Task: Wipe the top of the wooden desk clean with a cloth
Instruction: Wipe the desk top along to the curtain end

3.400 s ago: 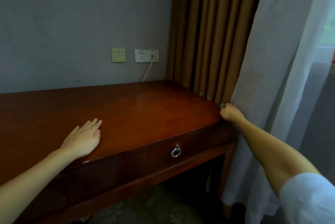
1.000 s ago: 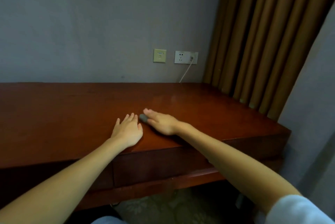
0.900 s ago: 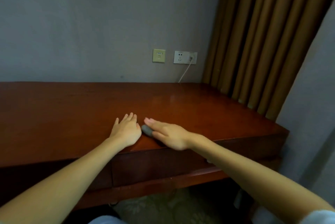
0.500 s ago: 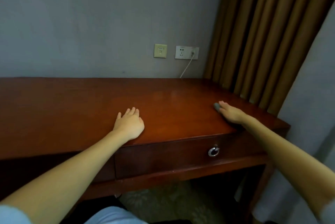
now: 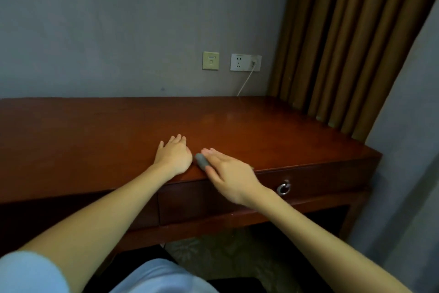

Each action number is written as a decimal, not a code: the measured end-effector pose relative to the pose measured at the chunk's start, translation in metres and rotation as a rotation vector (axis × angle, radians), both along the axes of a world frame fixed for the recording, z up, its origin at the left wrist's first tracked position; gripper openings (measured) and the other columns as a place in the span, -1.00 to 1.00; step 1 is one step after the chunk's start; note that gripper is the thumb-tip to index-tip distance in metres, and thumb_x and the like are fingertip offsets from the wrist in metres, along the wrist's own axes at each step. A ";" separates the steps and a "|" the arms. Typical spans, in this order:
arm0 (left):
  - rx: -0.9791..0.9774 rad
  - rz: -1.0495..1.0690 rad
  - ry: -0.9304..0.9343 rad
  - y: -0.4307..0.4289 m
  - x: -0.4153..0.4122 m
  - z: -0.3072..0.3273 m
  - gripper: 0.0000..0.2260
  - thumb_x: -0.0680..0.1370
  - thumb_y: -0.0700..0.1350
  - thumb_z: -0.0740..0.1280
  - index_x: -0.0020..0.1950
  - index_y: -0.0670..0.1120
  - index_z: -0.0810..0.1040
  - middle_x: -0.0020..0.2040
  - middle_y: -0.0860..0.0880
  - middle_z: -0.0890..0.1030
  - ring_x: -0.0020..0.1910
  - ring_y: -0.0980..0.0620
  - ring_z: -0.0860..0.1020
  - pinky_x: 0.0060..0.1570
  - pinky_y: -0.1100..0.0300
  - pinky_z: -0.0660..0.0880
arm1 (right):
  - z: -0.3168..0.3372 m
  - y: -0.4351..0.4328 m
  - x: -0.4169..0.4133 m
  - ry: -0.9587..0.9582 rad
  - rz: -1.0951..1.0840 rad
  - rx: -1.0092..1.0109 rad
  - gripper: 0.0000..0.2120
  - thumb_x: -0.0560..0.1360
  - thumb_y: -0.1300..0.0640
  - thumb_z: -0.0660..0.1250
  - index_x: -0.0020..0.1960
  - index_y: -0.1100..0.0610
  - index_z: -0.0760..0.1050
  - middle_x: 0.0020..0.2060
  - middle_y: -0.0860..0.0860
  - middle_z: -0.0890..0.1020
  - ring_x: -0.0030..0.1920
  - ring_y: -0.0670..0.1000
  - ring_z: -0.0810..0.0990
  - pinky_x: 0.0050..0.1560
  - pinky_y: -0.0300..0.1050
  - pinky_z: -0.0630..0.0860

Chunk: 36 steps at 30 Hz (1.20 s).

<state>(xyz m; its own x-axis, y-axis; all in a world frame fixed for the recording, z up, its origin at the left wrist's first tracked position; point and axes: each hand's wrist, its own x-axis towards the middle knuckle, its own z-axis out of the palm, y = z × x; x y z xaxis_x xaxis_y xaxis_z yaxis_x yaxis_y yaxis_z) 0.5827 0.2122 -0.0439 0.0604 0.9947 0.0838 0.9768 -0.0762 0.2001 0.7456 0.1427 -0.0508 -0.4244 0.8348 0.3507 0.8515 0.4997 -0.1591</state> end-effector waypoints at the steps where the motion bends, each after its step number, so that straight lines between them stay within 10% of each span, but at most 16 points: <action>1: 0.004 -0.003 -0.004 0.000 0.000 0.000 -0.54 0.67 -0.09 -0.07 0.57 -0.14 0.03 0.58 -0.06 0.02 0.56 -0.01 0.00 0.52 0.00 -0.07 | 0.000 0.001 0.014 0.021 -0.016 -0.007 -0.54 0.63 -0.01 0.05 0.51 0.04 0.20 0.47 -0.06 0.29 0.49 -0.13 0.19 0.43 -0.26 0.12; 12: 0.012 0.002 0.007 0.004 0.000 -0.003 -0.54 0.67 -0.10 -0.07 0.58 -0.14 0.02 0.58 -0.07 0.02 0.56 -0.02 0.00 0.52 -0.02 -0.06 | 0.032 0.110 0.133 0.017 -0.548 -0.351 -0.47 0.66 -0.03 -0.09 0.55 0.20 -0.02 0.55 0.11 0.02 0.54 0.07 0.02 0.51 -0.01 0.00; 25: 0.083 0.010 0.102 0.033 0.008 0.014 -0.55 0.61 -0.04 0.13 0.51 -0.07 0.25 0.44 -0.14 0.33 0.40 -0.14 0.30 0.32 -0.04 0.32 | 0.017 0.018 0.035 -0.079 0.031 -0.213 -0.48 0.65 -0.02 0.02 0.56 0.06 0.00 0.54 -0.05 0.06 0.53 -0.12 0.01 0.47 -0.23 -0.03; 36: 0.004 -0.117 0.063 0.133 0.012 0.006 -0.44 0.66 0.12 0.01 0.58 -0.11 0.01 0.58 -0.12 -0.02 0.56 -0.07 -0.03 0.51 -0.02 -0.01 | 0.021 0.072 0.298 0.203 -0.857 -0.310 -0.44 0.65 -0.03 0.00 0.53 0.25 0.02 0.53 0.15 0.07 0.54 0.08 0.04 0.49 -0.09 -0.03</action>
<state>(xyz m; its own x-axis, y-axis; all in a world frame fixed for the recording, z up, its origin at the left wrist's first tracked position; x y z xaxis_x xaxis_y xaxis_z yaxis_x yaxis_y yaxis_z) 0.5946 0.3449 -0.0377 0.1813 0.9802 0.0797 0.9718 -0.1910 0.1383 1.0439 0.2149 -0.0296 0.4249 0.9033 0.0597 0.8510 -0.3761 -0.3665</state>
